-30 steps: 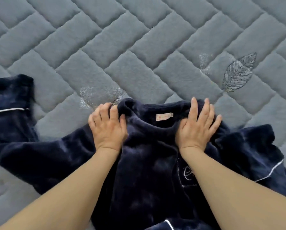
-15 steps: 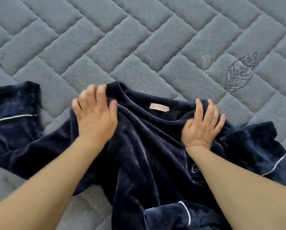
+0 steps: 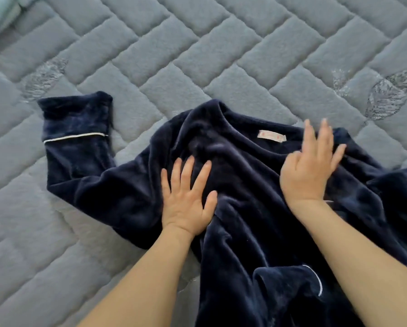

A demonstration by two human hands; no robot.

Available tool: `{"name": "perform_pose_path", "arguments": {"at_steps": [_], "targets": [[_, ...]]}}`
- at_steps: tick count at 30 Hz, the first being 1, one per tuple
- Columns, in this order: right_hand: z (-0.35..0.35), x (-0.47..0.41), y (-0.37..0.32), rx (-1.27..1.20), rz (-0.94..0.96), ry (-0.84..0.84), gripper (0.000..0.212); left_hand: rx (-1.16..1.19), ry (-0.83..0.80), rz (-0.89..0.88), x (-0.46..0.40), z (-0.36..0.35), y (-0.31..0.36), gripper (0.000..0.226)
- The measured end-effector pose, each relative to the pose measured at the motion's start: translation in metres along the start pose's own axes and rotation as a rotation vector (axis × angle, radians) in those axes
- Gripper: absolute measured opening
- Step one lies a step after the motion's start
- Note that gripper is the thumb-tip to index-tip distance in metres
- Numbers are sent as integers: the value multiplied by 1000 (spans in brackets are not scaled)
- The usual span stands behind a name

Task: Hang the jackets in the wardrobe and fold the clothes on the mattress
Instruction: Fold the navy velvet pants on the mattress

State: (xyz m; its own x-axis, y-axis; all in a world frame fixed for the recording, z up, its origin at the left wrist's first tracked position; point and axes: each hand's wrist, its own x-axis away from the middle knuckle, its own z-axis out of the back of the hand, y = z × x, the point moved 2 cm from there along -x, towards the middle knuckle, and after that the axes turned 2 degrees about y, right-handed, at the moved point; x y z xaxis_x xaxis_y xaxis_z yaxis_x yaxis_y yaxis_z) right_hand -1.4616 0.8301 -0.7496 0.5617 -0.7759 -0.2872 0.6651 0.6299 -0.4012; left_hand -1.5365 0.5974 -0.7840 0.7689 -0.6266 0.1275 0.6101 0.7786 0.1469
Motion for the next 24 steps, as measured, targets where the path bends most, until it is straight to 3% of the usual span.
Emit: {"name": "perform_pose_path", "arguments": {"at_steps": [2, 4, 7, 9, 12, 13, 15, 16, 19, 21, 24], "targets": [[-13, 16, -62, -251, 131, -76, 55, 48, -43, -3, -2, 10, 1, 69], [-29, 27, -103, -364, 140, -242, 51, 142, -76, -44, 3, 21, 0, 68], [-62, 33, -105, 6, 134, -251, 54, 415, -118, -173, 38, 41, -33, 63], [-82, 31, -103, 111, 165, -183, 58, 491, 11, -163, 68, 53, -85, 52], [-94, 39, -102, 149, 180, -133, 58, 300, 209, 121, 78, 82, -160, 66], [-94, 40, -102, 157, 188, -129, 58, 189, 138, 204, 66, 91, -177, 80], [-94, 36, -102, 166, 168, -158, 58, -105, -153, 184, 33, 101, -201, 96], [-93, 35, -103, 169, 168, -162, 59, -227, -272, 114, 19, 106, -207, 92], [-92, 36, -105, 179, 176, -165, 59, -435, -411, -273, -10, 128, -206, 47], [-90, 36, -106, 175, 165, -184, 59, -338, -515, -374, -16, 143, -194, 30], [-85, 34, -107, 194, 150, -218, 59, -192, -776, -207, -4, 171, -189, 35]]}}
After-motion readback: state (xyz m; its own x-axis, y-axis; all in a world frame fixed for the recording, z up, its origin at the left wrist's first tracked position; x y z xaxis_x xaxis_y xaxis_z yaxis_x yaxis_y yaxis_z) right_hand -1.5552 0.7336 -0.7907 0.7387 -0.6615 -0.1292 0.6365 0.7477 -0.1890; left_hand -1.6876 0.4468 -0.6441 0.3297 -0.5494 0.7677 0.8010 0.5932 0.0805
